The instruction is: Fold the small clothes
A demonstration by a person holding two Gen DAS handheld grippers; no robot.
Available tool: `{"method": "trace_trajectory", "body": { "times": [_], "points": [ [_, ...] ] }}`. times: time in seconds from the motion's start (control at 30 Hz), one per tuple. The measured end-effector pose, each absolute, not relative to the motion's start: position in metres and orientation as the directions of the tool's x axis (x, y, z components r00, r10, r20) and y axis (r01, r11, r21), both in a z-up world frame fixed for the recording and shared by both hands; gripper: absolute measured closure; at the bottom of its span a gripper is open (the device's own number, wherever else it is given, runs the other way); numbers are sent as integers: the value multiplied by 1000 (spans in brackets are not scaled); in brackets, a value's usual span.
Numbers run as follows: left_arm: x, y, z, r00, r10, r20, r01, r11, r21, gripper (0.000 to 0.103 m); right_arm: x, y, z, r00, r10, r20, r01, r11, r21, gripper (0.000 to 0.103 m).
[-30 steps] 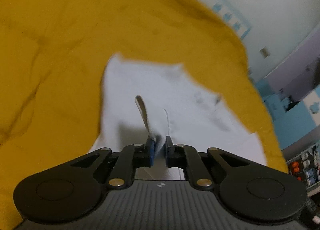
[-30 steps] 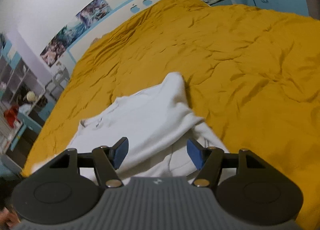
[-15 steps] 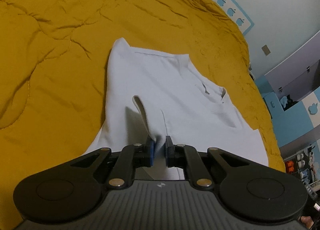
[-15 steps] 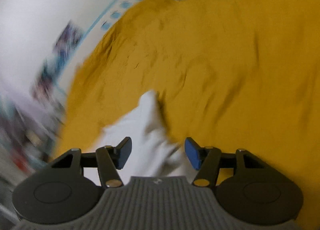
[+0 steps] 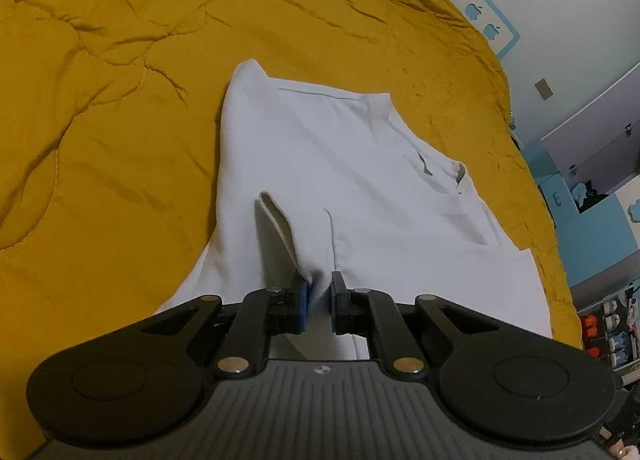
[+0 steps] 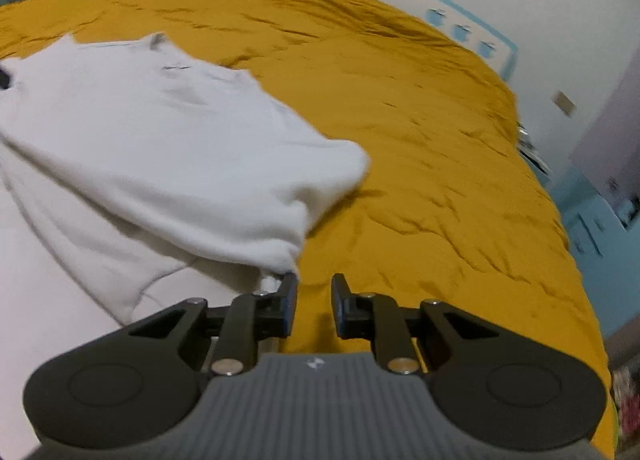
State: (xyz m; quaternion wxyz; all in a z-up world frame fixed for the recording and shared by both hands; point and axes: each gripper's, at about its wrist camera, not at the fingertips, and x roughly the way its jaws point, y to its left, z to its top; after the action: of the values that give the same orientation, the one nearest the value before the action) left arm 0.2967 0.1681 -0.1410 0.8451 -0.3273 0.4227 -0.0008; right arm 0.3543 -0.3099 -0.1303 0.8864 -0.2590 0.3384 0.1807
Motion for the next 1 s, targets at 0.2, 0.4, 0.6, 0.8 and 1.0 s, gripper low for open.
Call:
{"method": "trace_trajectory", "body": {
  "times": [0.2, 0.4, 0.6, 0.8, 1.0],
  "points": [
    [299, 167, -145, 636, -282, -718, -281, 783, -556, 92, 346, -301, -124, 678, 173, -715, -573, 733, -366, 91],
    [299, 167, -148, 632, -284, -721, -288, 778, -558, 92, 361, -297, -131, 657, 196, -728, -590, 735, -335, 90],
    [293, 170, -140, 664, -272, -697, -281, 772, -569, 91, 358, -304, -120, 680, 195, -707, -527, 800, -287, 103],
    [278, 168, -122, 697, -249, -672, -264, 783, -563, 91, 328, -296, -102, 687, 197, -700, -545, 776, -316, 103],
    [287, 171, -147, 629, -250, -736, -286, 806, -519, 90, 343, -296, -147, 674, 38, -738, -497, 763, -414, 103]
  ]
}}
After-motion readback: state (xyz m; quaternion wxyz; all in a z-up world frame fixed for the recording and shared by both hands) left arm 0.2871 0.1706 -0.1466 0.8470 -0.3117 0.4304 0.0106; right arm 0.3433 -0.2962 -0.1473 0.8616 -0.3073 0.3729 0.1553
